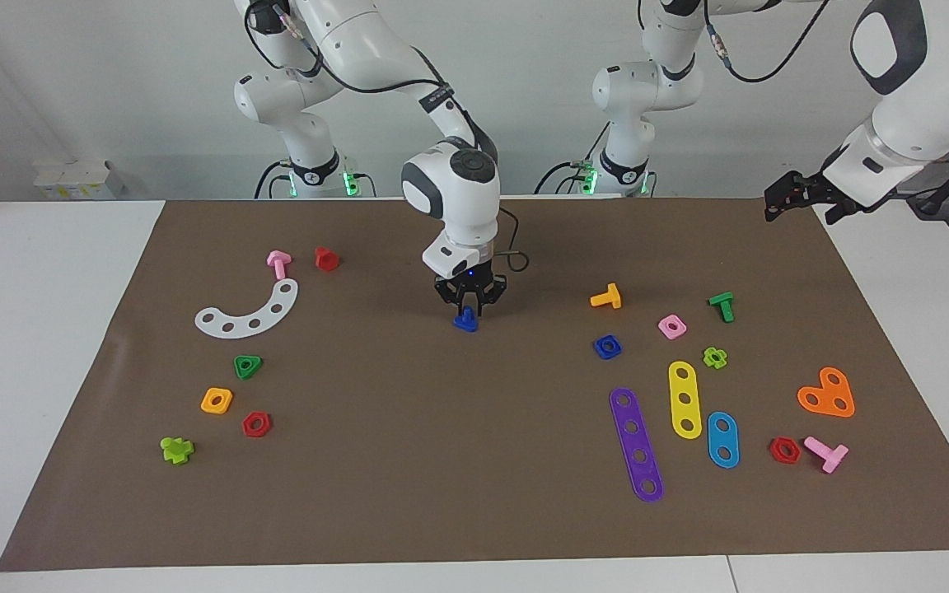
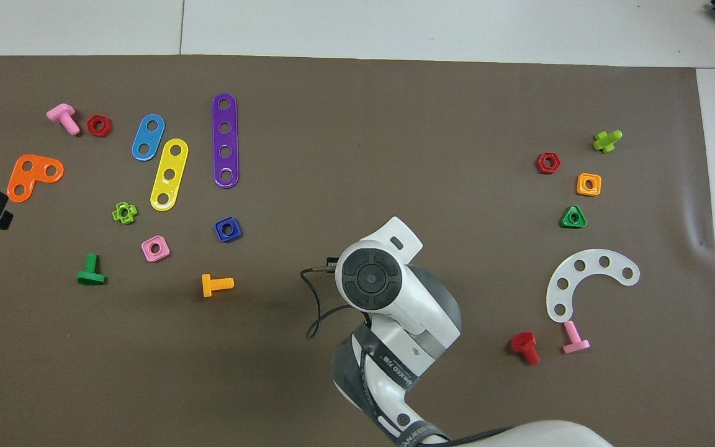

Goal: Unscrew and place screws in storage area

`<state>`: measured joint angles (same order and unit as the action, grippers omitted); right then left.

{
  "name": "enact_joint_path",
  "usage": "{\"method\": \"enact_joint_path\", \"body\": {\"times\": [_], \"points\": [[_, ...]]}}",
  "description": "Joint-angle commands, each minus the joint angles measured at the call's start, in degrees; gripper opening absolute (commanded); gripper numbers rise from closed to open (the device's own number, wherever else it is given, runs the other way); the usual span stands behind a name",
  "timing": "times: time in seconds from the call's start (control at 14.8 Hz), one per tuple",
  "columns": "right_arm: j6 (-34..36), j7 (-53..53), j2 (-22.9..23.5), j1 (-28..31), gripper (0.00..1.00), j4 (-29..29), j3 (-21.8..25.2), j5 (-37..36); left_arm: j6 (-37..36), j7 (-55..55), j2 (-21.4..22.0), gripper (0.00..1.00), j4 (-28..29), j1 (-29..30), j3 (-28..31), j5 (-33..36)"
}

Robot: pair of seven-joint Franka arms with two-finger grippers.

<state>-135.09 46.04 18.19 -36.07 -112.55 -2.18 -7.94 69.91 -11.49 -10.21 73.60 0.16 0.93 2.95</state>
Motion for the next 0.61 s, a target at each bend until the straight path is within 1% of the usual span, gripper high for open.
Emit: {"method": "enact_joint_path", "body": {"times": [0.0, 0.07, 0.13, 0.2, 0.34, 0.4, 0.54], "points": [[-1.15, 3.17, -0.35, -0.14, 0.21, -0.83, 0.25, -2.43, -1.18, 0.50, 5.00, 1.00, -0.22, -1.83, 0.21, 0.48], [-1.06, 3.44, -0.35, -0.14, 0.06, -0.83, 0.25, -2.69, -1.35, 0.59, 7.55, 1.00, 1.70, -1.91, 0.12, 0.31], [-1.06, 3.45, -0.35, -0.14, 0.00, -0.83, 0.25, -2.78, -0.05, 0.33, 9.40, 1.00, 5.38, -1.83, 0.12, 0.30], [-0.88, 3.45, -0.52, -0.05, 0.00, -0.83, 0.25, -2.78, 2.31, 0.24, 11.42, 1.00, 8.28, -1.74, 0.12, 0.22], [-0.53, 3.53, -1.22, 0.47, 0.00, -0.83, 0.25, -2.70, 6.19, 0.06, 13.80, 1.00, 13.04, -1.12, 0.30, -1.18], [-0.36, 3.80, -1.84, 0.91, 0.00, -0.83, 0.42, -2.70, 7.60, -0.03, 14.42, 1.00, 14.10, -1.12, 0.65, -2.50], [0.87, 3.54, -4.12, 3.54, 0.00, -0.91, 0.34, -2.78, 8.84, -0.03, 14.69, 1.00, 14.55, -1.04, 0.74, -2.68]]}}
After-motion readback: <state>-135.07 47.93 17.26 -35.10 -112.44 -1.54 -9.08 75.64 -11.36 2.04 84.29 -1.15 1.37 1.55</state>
